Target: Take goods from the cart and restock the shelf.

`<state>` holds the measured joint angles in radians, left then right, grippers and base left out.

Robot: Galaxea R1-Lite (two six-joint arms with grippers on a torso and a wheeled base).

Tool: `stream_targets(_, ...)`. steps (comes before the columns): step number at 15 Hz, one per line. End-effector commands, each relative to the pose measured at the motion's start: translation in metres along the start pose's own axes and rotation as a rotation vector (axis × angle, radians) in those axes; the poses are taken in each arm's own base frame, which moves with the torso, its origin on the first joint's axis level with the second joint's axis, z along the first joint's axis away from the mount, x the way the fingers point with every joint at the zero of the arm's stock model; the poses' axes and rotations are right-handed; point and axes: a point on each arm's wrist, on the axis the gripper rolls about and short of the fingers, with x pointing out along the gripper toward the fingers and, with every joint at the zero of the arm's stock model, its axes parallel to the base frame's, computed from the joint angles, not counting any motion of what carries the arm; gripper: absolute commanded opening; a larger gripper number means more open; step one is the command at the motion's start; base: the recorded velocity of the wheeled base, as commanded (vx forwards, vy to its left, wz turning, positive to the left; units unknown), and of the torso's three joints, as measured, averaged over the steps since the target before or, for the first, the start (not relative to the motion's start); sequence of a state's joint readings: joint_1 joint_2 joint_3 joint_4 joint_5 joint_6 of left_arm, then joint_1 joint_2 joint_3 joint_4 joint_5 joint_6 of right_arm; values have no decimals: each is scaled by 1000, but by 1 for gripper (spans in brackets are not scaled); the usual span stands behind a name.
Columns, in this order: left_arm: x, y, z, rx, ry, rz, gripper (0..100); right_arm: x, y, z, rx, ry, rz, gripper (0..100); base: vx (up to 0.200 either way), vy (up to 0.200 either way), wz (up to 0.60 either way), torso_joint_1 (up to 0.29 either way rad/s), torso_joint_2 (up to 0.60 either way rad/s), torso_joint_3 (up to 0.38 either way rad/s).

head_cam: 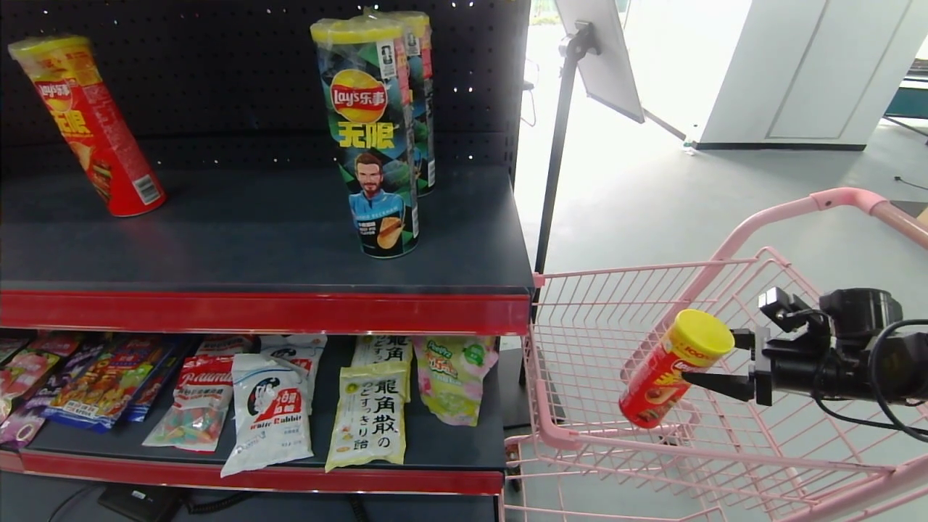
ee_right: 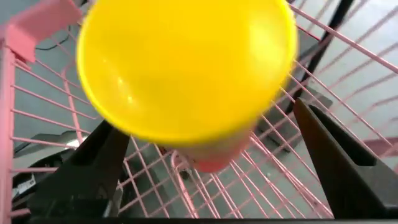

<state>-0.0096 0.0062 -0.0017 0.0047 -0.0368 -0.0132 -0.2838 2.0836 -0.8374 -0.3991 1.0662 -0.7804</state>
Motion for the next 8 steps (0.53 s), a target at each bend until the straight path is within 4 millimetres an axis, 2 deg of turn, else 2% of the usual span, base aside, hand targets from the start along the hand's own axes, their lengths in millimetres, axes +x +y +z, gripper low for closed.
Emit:
stream_targets(1, 0, 0, 0, -1, 2, 0, 100, 20, 10, 7, -20, -16, 81, 100, 0, 0, 0, 0, 0, 0)
stream_targets(4, 0, 0, 0, -1, 2, 0, 100, 42, 28, 20, -58, -27, 175, 100, 0, 0, 0, 0, 0, 0)
stream_targets(6, 0, 0, 0, -1, 2, 0, 100, 51, 33, 26, -62, -32, 207, 100, 0, 0, 0, 0, 0, 0)
stream_targets(7, 0, 0, 0, -1, 2, 0, 100, 53, 33, 27, -68, -34, 210, 0, 0, 0, 0, 0, 0, 0)
stream_targets(8, 0, 0, 0, -1, 2, 0, 100, 53, 34, 28, -70, -34, 211, 0, 0, 0, 0, 0, 0, 0)
